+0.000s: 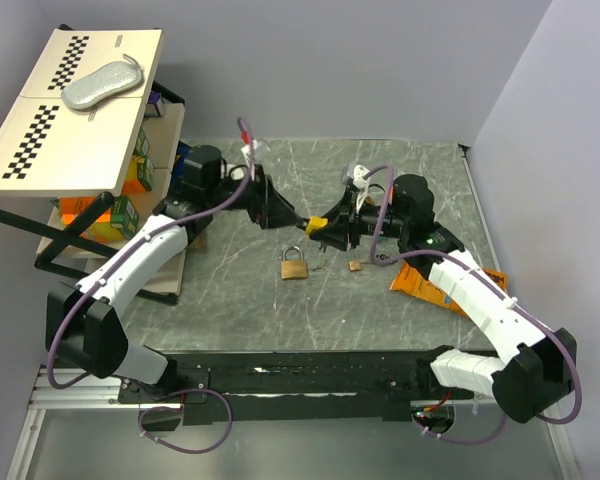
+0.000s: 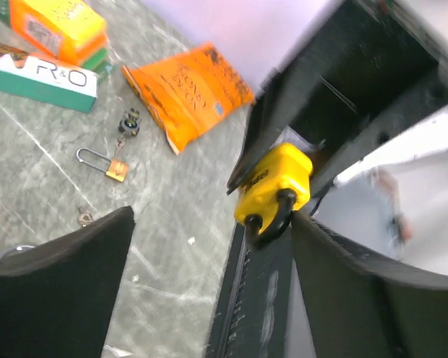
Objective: Lock with the key
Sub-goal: Lock the lock.
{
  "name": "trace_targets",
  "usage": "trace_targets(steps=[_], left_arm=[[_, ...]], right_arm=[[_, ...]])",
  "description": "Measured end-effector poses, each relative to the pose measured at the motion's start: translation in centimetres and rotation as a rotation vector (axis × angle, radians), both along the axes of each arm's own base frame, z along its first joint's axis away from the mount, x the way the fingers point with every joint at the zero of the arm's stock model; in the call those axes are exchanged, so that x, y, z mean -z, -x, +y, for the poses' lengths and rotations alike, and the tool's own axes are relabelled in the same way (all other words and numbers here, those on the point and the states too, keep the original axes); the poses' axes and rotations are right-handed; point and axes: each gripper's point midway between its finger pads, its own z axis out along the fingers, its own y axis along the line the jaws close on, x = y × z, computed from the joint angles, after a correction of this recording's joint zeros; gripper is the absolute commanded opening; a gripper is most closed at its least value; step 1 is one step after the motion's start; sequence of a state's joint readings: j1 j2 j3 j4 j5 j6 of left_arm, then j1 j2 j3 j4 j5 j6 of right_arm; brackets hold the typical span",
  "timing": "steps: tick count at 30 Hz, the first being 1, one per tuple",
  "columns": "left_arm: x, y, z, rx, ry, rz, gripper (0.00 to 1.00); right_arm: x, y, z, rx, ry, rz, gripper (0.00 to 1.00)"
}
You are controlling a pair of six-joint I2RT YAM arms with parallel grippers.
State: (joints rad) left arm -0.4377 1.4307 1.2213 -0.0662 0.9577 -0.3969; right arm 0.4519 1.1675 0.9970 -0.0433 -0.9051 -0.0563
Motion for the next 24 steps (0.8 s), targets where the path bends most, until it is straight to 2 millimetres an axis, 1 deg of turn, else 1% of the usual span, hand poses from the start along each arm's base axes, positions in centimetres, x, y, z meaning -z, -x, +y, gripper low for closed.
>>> trace_targets(steps=[2,3,5,8,11,13,14,19,20,24], left_arm=[[-0.6,-1.1,0.5,-0.069,0.022,0.070,0.99],[-0.9,-1.6,0.6,-0.108,0.036,0.101,0.97],[-1.3,-2.9,0.8,-0.202,0.065,0.178,0.96],[-1.7,-3.8,1.0,-0.288,0.107,0.270,0.96],[-2.3,-4.6,1.1,-0.348,0.147,0.334,0.99],[-2.5,-4.9,1.1,-0.374,0.166,0.372,0.99],[-2.6,-5.0,1.1,-0.378,0.174,0.385,0.96],[-3.6,-4.9,0.7,-0.374,0.215,0.411,0.88],[-3.7,-4.8,0.6,-0.371,0.218,0.414,0.84],[-4.0,-4.7,0.2,-0.360,0.232,0.424,0.81]], right_arm=[[-0.7,-1.0,-0.1,0.060,-0.024,-0.050,0.00],[-1.1,-1.7,-0.2,0.094,-0.036,-0.065,0.00],[-1.5,-2.9,-0.3,0.161,-0.056,-0.087,0.00],[-2.2,-4.4,-0.1,0.252,-0.080,-0.113,0.00],[-2.5,-5.6,0.5,0.310,-0.101,-0.127,0.00],[-2.5,-6.1,1.1,0.335,-0.114,-0.132,0.00],[-2.5,-6.3,1.4,0.343,-0.118,-0.133,0.00],[-2.4,-6.8,2.5,0.372,-0.131,-0.144,0.00],[-2.4,-6.9,2.7,0.380,-0.132,-0.146,0.00],[-3.0,-7.7,3.2,0.413,-0.149,-0.167,0.00]])
